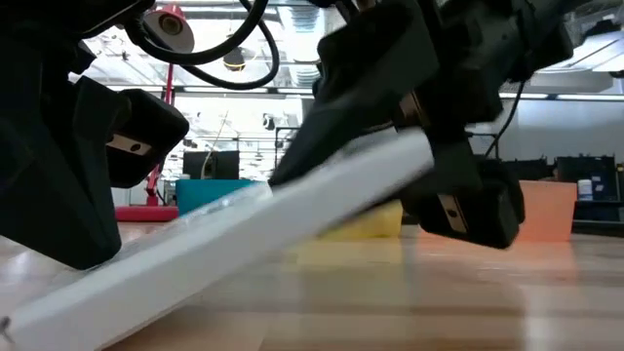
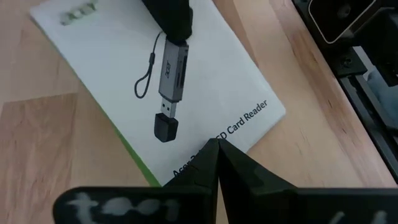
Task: Pick and place items into bin
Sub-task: Put the white card reader box into the orange bin
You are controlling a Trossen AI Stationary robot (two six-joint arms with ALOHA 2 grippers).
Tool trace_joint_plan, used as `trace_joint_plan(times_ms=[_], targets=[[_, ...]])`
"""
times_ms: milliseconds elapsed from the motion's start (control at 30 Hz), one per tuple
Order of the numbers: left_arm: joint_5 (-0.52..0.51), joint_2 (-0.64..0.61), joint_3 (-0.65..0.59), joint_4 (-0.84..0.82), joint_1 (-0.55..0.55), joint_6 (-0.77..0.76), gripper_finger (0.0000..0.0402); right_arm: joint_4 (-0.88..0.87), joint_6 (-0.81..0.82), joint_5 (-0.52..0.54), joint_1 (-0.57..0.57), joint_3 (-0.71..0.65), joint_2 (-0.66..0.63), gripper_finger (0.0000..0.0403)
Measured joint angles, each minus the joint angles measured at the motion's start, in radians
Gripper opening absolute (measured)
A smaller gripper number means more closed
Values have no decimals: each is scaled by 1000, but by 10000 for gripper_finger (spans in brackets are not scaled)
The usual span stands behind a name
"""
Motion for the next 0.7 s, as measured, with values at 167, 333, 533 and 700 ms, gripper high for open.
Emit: trace_joint_plan(times_ms=[167,333,533,700], targets=[[1,-10,-1,9,0,0,0,23,-27,-9,-10,1,-4,40],[12,-70,-6,-24,-1,22,0,19,-36,-8,-10,3,-4,40],[-12,-221,-2,-91,-2,96,0,26,-61,-2,-9,2,-3,47],[-108,-399,-2,-330,-8,110,0,12,-132,9,-23,-3,-35,44]])
